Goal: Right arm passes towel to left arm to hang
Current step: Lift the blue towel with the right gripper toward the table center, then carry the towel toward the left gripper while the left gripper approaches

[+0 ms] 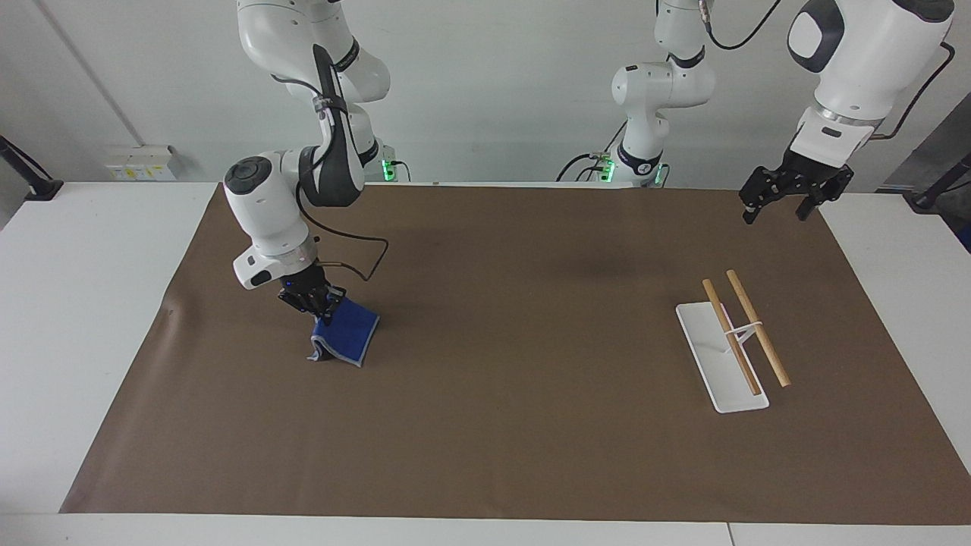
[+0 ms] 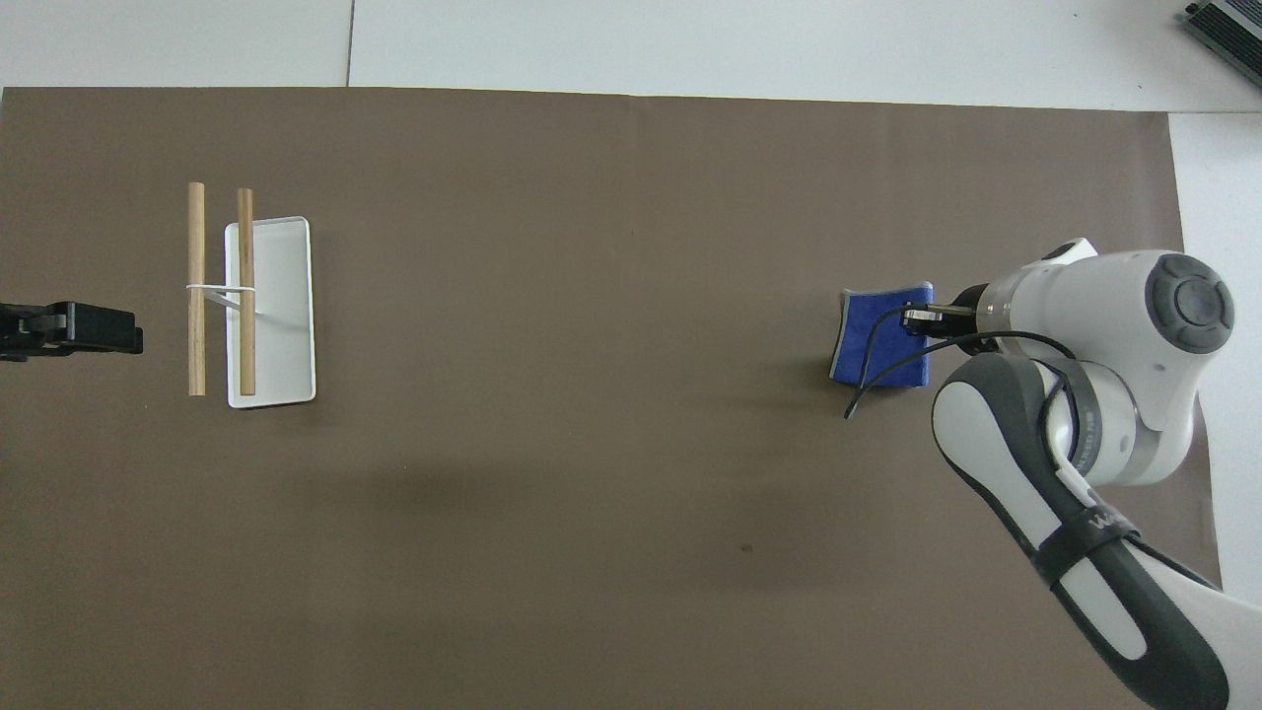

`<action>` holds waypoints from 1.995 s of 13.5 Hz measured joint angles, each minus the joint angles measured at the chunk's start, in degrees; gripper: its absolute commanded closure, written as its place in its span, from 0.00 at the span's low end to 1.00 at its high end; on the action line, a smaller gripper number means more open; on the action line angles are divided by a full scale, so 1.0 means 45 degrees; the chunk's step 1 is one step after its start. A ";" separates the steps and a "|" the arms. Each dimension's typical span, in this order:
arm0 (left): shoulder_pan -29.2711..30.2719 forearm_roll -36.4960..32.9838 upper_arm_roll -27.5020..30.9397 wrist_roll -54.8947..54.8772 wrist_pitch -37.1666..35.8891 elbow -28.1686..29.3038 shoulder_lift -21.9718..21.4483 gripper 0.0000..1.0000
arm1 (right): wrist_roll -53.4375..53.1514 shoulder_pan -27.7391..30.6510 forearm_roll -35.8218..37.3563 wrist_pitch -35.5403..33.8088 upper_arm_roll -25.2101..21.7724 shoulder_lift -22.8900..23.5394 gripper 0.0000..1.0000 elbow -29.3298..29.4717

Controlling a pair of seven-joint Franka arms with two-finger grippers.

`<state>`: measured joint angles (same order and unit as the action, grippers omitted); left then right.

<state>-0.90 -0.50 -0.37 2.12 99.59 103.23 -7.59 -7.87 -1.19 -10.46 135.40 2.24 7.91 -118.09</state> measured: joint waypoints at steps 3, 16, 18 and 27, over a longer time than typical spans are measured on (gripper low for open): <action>-0.0001 0.0007 0.0001 0.0000 -0.0003 0.0000 0.0000 0.00 | -0.0024 0.0009 -0.2883 -0.0680 0.0043 -0.0051 1.00 0.1489; -0.0054 0.0101 -0.0102 0.0023 -0.0069 -0.0031 -0.0004 0.00 | -0.2311 -0.3131 -1.4571 0.2585 0.0138 0.0249 1.00 0.2606; -0.0063 0.1170 -0.0127 0.0564 -0.0068 -0.0031 -0.0011 0.00 | -0.2533 -0.3911 -1.5325 0.3175 0.0150 0.0442 1.00 0.2686; -0.0418 0.3242 -0.1419 1.3371 0.9114 0.2960 -0.0295 0.00 | -0.4681 -0.4855 -1.7861 0.3483 0.0153 0.0794 1.00 0.3188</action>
<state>-2.77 14.09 -6.76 62.29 140.61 116.55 -8.92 -28.93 -23.03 -90.84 151.07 2.93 11.48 -103.74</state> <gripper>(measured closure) 0.000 0.960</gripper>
